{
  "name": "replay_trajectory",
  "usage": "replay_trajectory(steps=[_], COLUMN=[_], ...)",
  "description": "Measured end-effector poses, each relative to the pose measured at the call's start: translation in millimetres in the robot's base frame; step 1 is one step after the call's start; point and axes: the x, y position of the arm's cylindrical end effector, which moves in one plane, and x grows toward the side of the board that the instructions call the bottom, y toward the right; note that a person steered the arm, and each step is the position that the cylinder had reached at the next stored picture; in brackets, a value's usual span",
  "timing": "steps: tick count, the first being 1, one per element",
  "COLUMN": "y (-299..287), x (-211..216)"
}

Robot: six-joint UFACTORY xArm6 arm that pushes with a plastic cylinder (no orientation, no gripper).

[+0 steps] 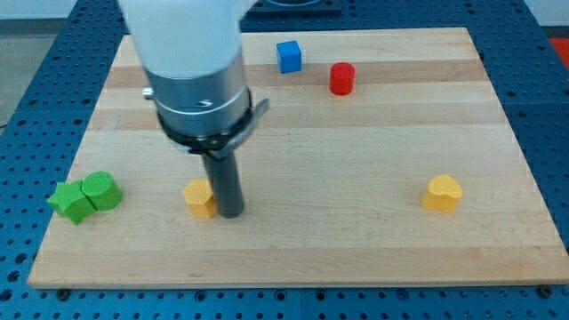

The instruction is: Push the yellow heart to the bottom of the yellow hexagon

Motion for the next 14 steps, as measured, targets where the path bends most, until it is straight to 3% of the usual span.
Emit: replay_trajectory(steps=[1,2,4,5,8,9,10,11,12,13,14], y=[-46,-31,131,208,225,249,316,305,208,156,131], x=[0,-9,-71,-71,-71,-70,-52,-8,-12,-30,-14])
